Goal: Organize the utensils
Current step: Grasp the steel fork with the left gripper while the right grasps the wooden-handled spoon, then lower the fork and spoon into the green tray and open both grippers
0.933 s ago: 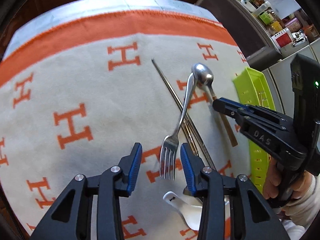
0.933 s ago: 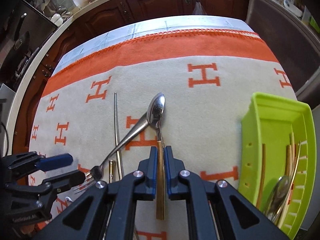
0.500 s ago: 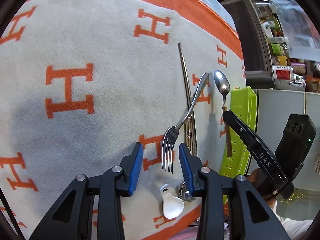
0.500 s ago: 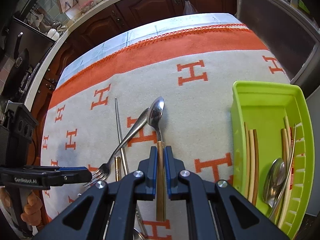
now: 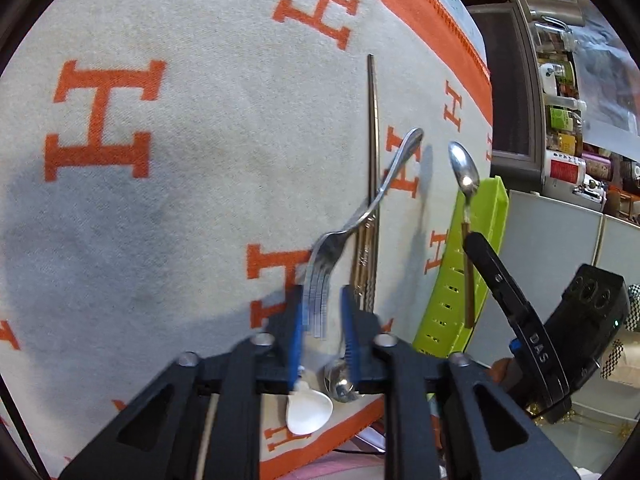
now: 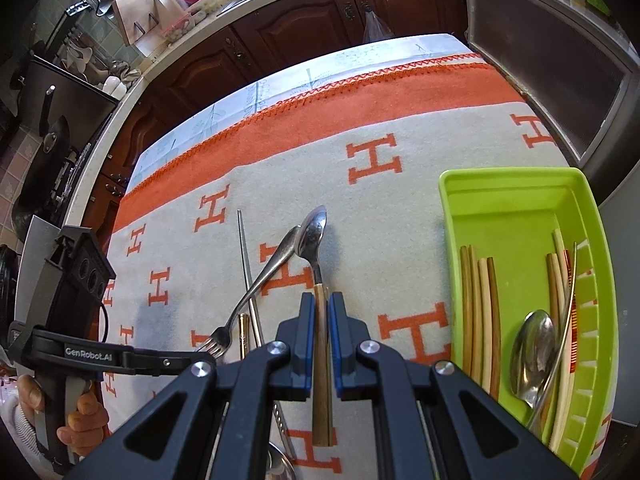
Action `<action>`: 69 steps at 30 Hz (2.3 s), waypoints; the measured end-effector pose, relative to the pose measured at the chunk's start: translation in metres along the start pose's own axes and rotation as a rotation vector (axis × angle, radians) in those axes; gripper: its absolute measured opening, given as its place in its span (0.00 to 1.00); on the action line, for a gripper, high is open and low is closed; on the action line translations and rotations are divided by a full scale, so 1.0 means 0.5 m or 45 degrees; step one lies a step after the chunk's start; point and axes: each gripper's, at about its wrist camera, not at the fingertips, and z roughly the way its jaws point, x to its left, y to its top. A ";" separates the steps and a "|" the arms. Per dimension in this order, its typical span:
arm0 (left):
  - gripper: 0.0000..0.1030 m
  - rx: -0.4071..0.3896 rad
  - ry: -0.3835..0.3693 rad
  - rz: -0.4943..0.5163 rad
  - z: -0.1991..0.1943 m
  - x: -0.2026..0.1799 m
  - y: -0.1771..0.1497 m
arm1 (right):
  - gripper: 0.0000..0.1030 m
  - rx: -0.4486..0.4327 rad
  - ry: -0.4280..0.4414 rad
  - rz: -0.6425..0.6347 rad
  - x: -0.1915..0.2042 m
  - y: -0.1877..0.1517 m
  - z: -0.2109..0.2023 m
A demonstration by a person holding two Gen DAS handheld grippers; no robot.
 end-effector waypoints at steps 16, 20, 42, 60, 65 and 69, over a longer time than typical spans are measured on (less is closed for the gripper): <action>0.00 -0.465 0.138 0.144 -0.108 -0.101 -0.068 | 0.06 -0.112 0.048 0.033 -0.028 -0.017 -0.096; 0.00 -0.576 0.190 0.159 -0.145 -0.134 -0.107 | 0.06 -0.143 0.048 0.042 -0.044 -0.028 -0.129; 0.00 -0.220 0.531 0.987 -0.008 -0.451 -0.346 | 0.06 -0.160 -0.066 0.193 -0.244 -0.174 -0.256; 0.50 -0.289 0.626 1.040 0.113 -0.537 -0.258 | 0.08 -0.026 -0.090 0.098 -0.257 -0.204 -0.190; 0.50 -0.356 0.585 0.945 0.080 -0.501 -0.262 | 0.08 0.044 -0.086 0.076 -0.254 -0.206 -0.169; 0.50 -0.380 0.586 0.911 0.056 -0.468 -0.283 | 0.08 0.067 -0.073 0.067 -0.248 -0.209 -0.164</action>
